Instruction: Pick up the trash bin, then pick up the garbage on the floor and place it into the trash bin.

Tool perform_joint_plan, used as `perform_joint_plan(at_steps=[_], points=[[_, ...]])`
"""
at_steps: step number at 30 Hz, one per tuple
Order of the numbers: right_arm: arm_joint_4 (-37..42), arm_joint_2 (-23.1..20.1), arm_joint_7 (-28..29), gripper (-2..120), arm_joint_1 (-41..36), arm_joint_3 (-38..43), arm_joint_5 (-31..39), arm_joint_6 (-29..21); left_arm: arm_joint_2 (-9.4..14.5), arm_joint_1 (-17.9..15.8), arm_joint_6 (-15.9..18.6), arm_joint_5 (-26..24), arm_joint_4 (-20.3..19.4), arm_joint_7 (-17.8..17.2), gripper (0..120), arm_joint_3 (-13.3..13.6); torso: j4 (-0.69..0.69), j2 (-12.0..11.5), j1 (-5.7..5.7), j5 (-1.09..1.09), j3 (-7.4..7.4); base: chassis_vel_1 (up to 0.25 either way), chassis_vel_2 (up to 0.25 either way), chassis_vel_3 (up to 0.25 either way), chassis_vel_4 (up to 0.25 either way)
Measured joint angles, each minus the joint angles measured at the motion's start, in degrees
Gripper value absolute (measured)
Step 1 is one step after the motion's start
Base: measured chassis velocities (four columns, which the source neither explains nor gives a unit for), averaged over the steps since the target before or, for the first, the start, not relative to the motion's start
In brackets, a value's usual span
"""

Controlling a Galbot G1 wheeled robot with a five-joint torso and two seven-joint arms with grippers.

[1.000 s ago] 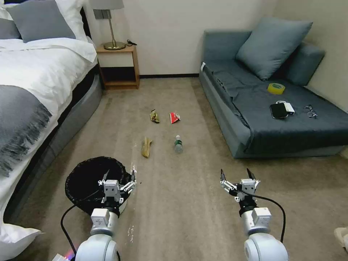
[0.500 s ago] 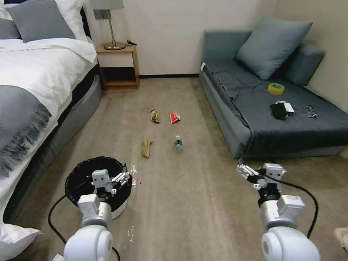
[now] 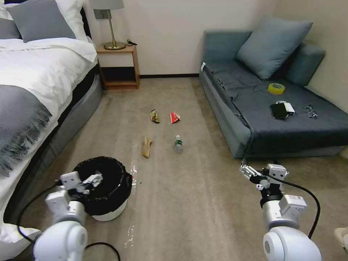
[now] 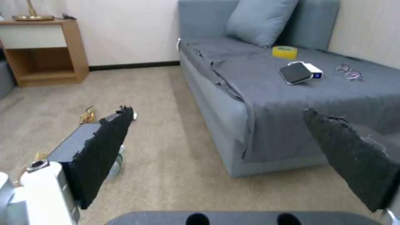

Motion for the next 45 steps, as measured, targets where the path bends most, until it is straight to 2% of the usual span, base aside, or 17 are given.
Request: perform_joint_plan(at_steps=[2,3,5,6,8,13,15,21,25,38,40,42,45], points=[[-0.35,0.00,0.02,100,0.23,-0.08,-0.05,0.17,1.51,-1.07,3.03,-2.96,0.57,-1.16,100,-2.68,0.00,0.00,0.00,0.00,0.00,0.000,0.000,0.000,0.000],[-0.35,0.00,0.02,100,0.23,-0.08,-0.05,0.17,1.51,-1.07,3.03,-2.96,0.57,-1.16,100,-2.68,0.00,0.00,0.00,0.00,0.00,0.000,0.000,0.000,0.000],[-0.63,-0.01,0.02,100,0.53,-0.19,-0.12,0.23,3.04,-1.75,5.99,-5.32,1.79,-3.00,100,-4.39,0.00,0.00,0.00,0.00,0.00,0.000,0.000,0.000,0.000],[-0.63,-0.01,0.02,100,0.53,-0.19,-0.12,0.23,3.04,-1.75,5.99,-5.32,1.79,-3.00,100,-4.39,0.00,0.00,0.00,0.00,0.00,0.000,0.000,0.000,0.000],[-0.76,-0.03,0.01,100,0.77,-0.23,-0.14,0.31,4.03,-2.07,8.37,-6.07,3.13,-4.49,100,-5.07,0.00,0.00,0.00,0.00,0.00,0.000,0.000,0.000,0.000],[-0.95,-0.11,0.01,100,0.84,-0.23,-0.16,0.65,5.01,-2.53,9.34,-7.49,5.82,-6.37,100,-5.24,0.00,0.00,0.00,0.00,0.00,0.000,0.000,0.000,0.000],[-1.05,-0.22,0.01,100,0.74,-0.21,-0.18,0.95,5.37,-2.91,9.37,-8.56,8.10,-7.18,100,-4.60,0.01,0.00,0.00,0.00,0.00,0.000,0.000,0.000,0.000],[-1.06,-0.45,0.01,100,0.70,-0.19,-0.20,1.15,5.89,-3.71,9.32,-10.23,10.69,-7.94,100,-2.82,0.00,0.00,0.00,0.00,0.00,0.000,0.000,0.000,0.000],[-1.11,-0.62,-0.01,100,0.88,-0.29,-0.20,1.18,6.81,-5.66,9.21,-11.49,13.51,-9.30,100,-1.57,0.00,0.00,0.00,0.01,0.00,0.000,0.000,0.000,0.000],[-1.56,-0.66,-0.01,100,1.00,-0.12,-0.34,1.66,9.31,-10.19,9.03,-15.49,21.78,-11.44,99,0.03,0.00,0.00,0.00,0.01,0.00,0.000,0.000,0.000,0.000],[-1.56,-0.66,-0.01,100,1.00,-0.12,-0.34,1.66,9.31,-10.19,9.03,-15.49,21.78,-11.44,99,0.03,0.00,0.00,0.00,0.01,0.00,0.000,0.000,0.000,0.000],[-1.63,-0.63,-0.01,100,1.09,-0.09,-0.40,1.73,10.06,-11.28,8.99,-16.68,24.18,-11.98,98,0.78,0.00,0.00,0.00,0.00,0.00,0.000,0.000,0.000,0.000],[-1.68,-0.63,-0.01,100,1.12,0.01,-0.41,1.84,10.45,-11.73,8.96,-17.45,25.07,-12.22,96,1.12,0.00,0.00,0.00,0.00,0.00,0.000,0.000,0.000,0.000]])
